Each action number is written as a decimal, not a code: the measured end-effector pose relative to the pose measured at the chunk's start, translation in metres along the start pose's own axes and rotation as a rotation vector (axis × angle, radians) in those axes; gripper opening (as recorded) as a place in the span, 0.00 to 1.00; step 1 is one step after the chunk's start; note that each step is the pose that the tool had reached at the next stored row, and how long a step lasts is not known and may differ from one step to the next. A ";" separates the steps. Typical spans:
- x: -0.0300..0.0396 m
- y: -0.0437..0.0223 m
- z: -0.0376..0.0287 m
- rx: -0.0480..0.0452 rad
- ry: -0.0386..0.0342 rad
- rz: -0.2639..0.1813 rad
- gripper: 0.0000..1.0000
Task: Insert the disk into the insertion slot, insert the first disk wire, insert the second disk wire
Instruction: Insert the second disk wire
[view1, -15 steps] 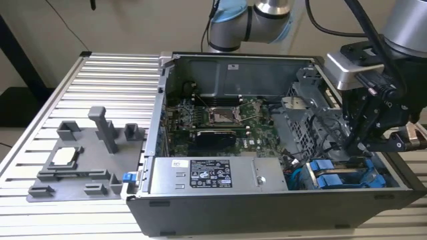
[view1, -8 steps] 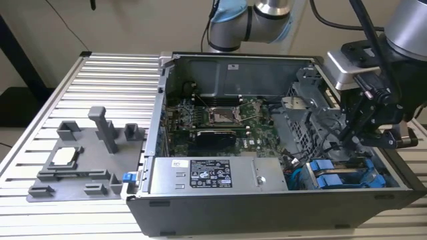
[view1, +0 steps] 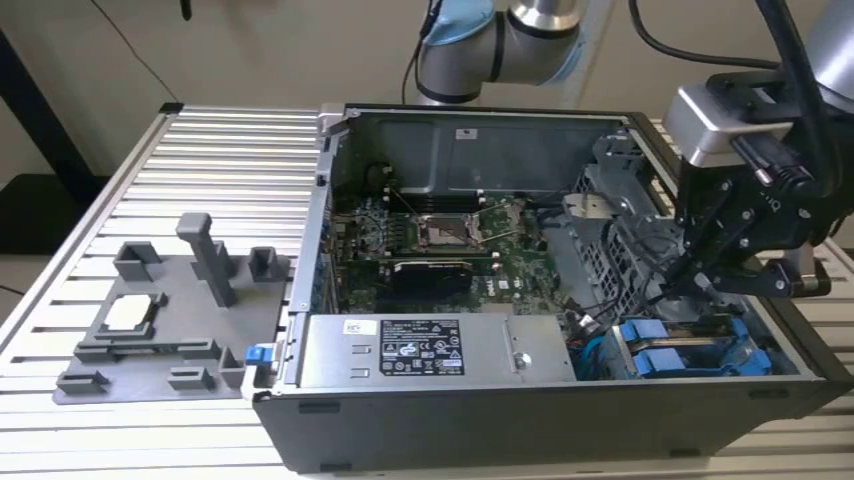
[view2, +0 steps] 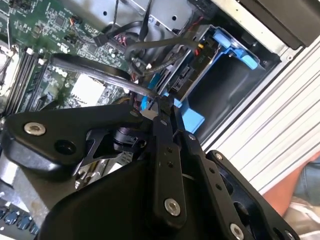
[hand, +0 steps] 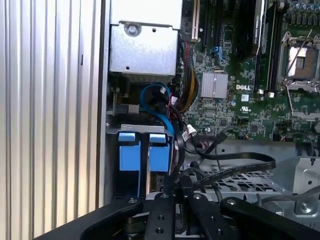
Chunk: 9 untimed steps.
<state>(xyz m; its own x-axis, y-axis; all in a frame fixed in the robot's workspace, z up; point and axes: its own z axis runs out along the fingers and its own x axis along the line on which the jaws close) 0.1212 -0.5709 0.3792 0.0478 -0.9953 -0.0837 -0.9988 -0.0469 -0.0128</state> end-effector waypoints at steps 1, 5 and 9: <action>0.0000 -0.0011 0.0001 -0.0029 -0.0001 0.001 0.16; 0.0005 -0.0053 0.0005 -0.0040 -0.0037 0.004 0.16; 0.0011 -0.0068 0.0008 -0.0028 -0.0080 0.016 0.16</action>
<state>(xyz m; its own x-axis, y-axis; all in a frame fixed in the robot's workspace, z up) 0.1281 -0.5716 0.3785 0.0323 -0.9953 -0.0918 -0.9995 -0.0317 -0.0086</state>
